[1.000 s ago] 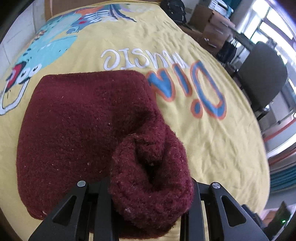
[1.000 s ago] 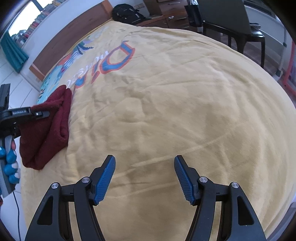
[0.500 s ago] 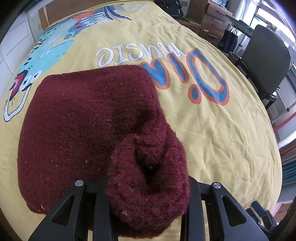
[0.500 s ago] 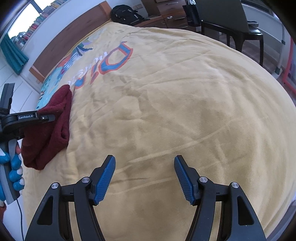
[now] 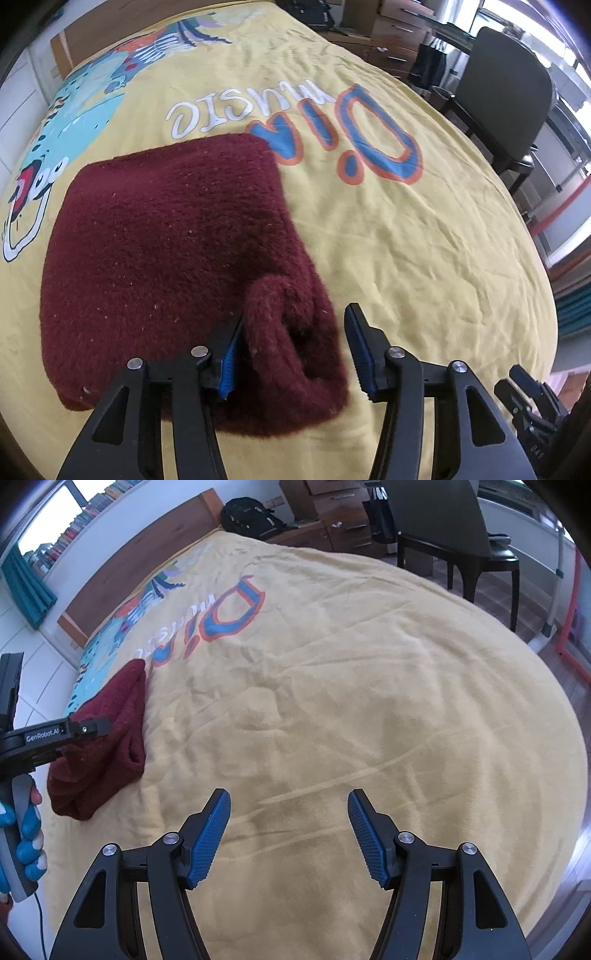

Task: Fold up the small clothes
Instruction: 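Open the left gripper to release the folded side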

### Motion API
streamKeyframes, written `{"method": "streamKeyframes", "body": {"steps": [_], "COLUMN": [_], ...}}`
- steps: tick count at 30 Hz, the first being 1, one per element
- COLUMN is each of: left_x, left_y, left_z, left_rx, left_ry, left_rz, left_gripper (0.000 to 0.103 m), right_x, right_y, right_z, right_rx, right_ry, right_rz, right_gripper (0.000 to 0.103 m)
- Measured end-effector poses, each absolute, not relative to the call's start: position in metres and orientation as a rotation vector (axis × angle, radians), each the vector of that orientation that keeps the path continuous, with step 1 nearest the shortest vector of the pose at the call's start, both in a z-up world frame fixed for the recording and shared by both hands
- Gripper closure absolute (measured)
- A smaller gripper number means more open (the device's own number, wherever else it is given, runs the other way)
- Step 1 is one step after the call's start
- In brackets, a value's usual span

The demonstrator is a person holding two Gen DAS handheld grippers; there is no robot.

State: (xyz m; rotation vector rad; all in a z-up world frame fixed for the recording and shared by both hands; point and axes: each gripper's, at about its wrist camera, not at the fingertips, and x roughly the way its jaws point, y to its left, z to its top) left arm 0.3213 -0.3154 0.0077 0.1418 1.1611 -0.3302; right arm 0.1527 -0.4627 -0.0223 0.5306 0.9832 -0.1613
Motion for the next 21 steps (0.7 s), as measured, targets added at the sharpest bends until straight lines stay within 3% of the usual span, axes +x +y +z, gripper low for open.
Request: {"method": "streamKeyframes", "body": {"steps": [21], "left_x": [0.248], "left_y": [-0.268], "left_z": [0.055], "left_rx": [0.080], "left_ry": [1.135], "left_rz": [-0.452], "left_gripper": [0.053], "right_x": [0.120], "right_y": [-0.421], "right_z": [0.041], "right_rx": [0.456], "right_ry": [0.927], "right_rz": [-0.151], "right_gripper": [0.035]}}
